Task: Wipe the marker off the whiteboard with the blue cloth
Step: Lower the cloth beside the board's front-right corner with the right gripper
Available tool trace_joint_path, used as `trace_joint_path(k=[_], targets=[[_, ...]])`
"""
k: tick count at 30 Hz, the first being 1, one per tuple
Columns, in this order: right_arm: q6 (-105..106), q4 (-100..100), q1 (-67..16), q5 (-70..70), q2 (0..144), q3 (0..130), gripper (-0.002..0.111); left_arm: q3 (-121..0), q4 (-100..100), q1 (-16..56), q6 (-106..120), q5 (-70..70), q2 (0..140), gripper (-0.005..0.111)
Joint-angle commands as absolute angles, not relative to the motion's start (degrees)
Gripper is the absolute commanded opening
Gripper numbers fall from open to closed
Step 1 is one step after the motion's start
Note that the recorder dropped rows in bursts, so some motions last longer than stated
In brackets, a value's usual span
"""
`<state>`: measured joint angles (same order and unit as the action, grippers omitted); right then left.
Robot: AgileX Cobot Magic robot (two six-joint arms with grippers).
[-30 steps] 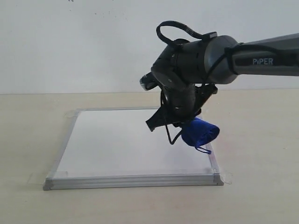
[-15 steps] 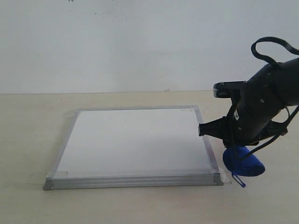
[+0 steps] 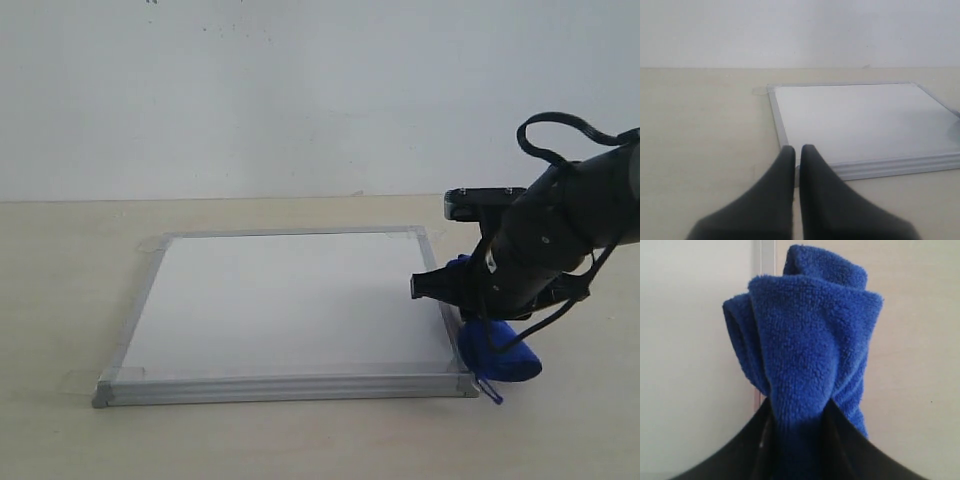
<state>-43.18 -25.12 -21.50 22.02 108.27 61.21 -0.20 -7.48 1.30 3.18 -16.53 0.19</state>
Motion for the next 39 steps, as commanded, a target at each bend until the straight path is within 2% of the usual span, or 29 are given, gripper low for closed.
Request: trace_joint_path(k=[1, 39], targets=[[-43.13, -29.29, -21.04, 22.75, 108.52, 61.32, 0.0, 0.0, -7.51, 1.22, 3.49, -16.35, 0.0, 0.004], [-43.4, -31.9, -21.05, 22.06, 109.44, 61.32, 0.0, 0.0, -7.51, 1.22, 3.49, -16.35, 0.0, 0.004]])
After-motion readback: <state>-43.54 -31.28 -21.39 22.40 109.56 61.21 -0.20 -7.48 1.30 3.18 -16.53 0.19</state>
